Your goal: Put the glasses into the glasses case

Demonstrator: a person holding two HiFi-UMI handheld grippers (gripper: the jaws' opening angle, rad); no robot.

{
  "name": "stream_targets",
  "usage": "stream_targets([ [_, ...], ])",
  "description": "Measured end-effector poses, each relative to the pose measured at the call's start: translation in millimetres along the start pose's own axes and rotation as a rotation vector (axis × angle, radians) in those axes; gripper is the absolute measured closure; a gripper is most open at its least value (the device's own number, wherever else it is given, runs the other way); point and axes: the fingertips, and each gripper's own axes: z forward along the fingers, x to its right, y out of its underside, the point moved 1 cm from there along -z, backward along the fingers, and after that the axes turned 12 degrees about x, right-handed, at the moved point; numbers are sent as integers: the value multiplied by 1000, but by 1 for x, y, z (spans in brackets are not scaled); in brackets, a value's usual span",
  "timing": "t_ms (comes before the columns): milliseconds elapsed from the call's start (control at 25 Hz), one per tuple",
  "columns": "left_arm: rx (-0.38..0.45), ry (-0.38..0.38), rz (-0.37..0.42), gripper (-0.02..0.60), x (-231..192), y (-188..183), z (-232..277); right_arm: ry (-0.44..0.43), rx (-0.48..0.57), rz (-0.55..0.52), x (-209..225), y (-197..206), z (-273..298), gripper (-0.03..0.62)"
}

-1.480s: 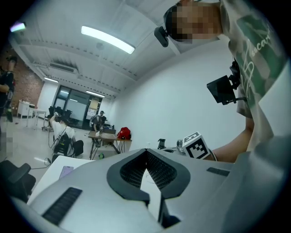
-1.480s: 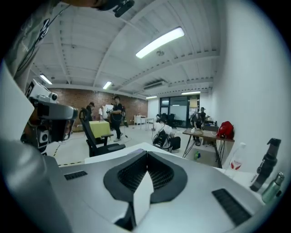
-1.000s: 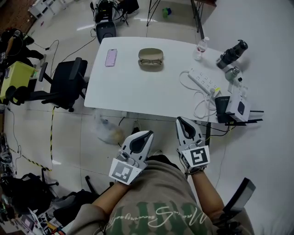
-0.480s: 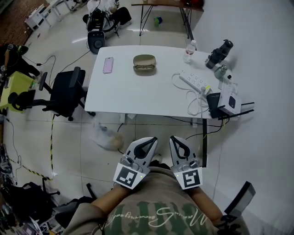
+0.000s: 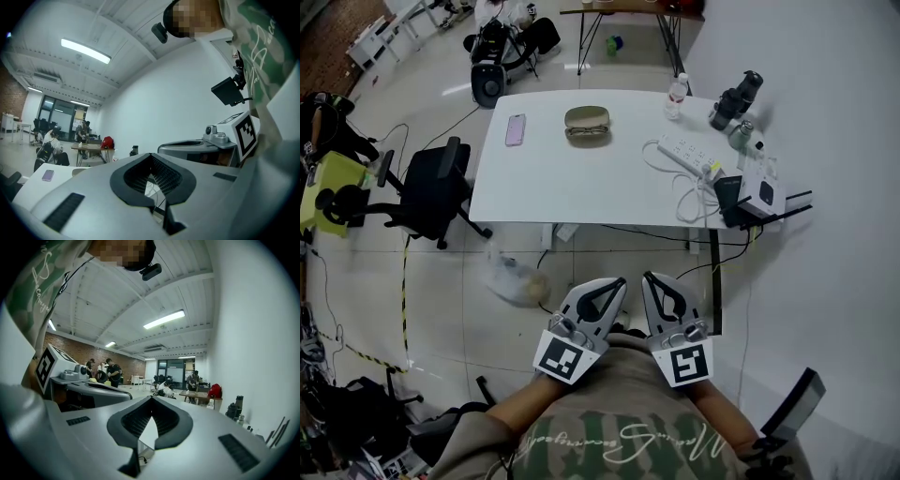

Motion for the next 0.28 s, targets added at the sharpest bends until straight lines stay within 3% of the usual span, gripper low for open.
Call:
stream_targets([
  [160, 8, 57, 87, 574, 14, -4, 2, 11, -13, -3, 1, -1, -6, 582],
  [280, 14, 64, 87, 574, 21, -5, 2, 18, 31, -7, -1, -10, -7, 582],
])
